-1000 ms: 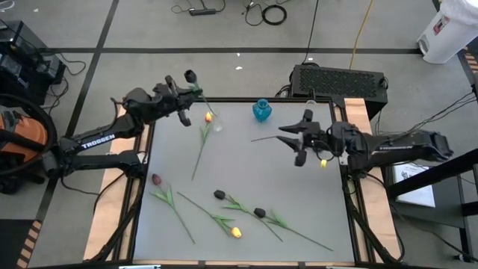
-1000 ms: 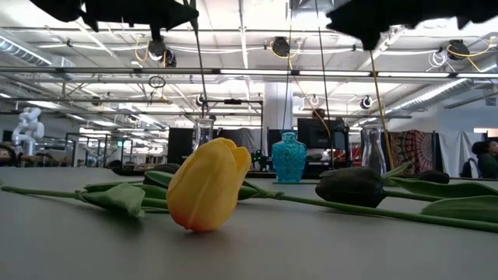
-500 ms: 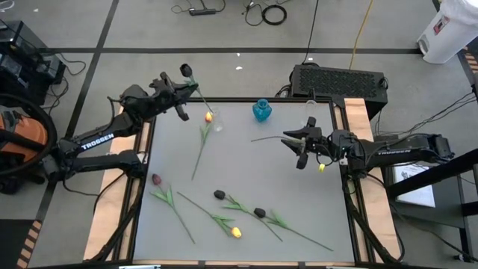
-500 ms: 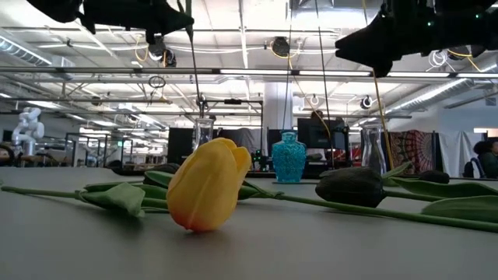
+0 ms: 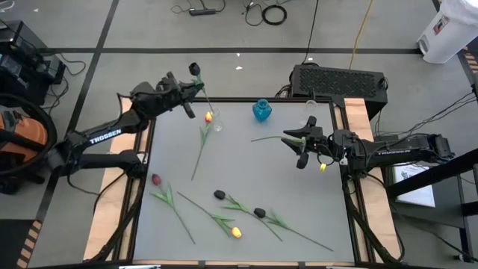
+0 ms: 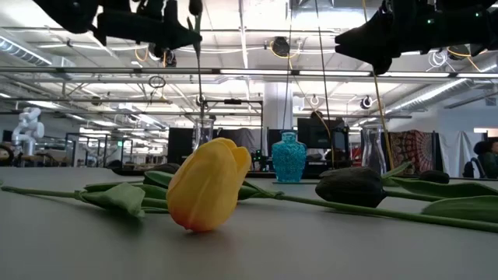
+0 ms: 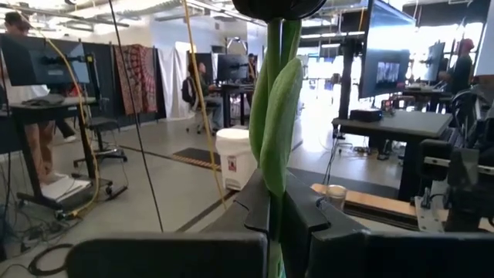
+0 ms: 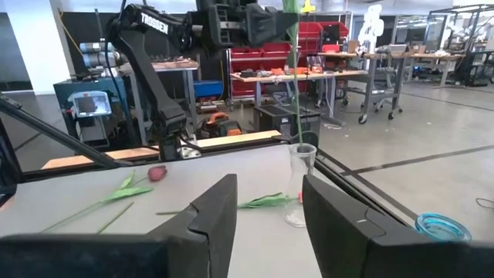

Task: Sort flowers into vase by color
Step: Put the black flower into the left transparent flower vase

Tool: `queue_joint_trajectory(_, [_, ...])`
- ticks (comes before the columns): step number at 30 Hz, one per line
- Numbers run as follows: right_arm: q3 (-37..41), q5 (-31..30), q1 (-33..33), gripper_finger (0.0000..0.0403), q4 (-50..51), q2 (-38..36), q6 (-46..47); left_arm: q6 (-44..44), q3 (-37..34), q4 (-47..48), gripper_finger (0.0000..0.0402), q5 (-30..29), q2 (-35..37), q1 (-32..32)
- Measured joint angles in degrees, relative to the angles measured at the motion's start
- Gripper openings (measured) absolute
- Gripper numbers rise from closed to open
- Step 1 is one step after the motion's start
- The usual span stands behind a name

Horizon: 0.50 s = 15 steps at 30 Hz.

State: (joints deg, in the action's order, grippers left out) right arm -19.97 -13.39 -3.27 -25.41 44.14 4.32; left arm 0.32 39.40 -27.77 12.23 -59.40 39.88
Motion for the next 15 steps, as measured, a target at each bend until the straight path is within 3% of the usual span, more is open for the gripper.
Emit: queue_joint_trajectory(15, [0.0,0.2,0.0,0.0139,1.1,0.0,0.6,-1.5,0.0,-0.3,0.0008,0.0,-5.1,-0.3])
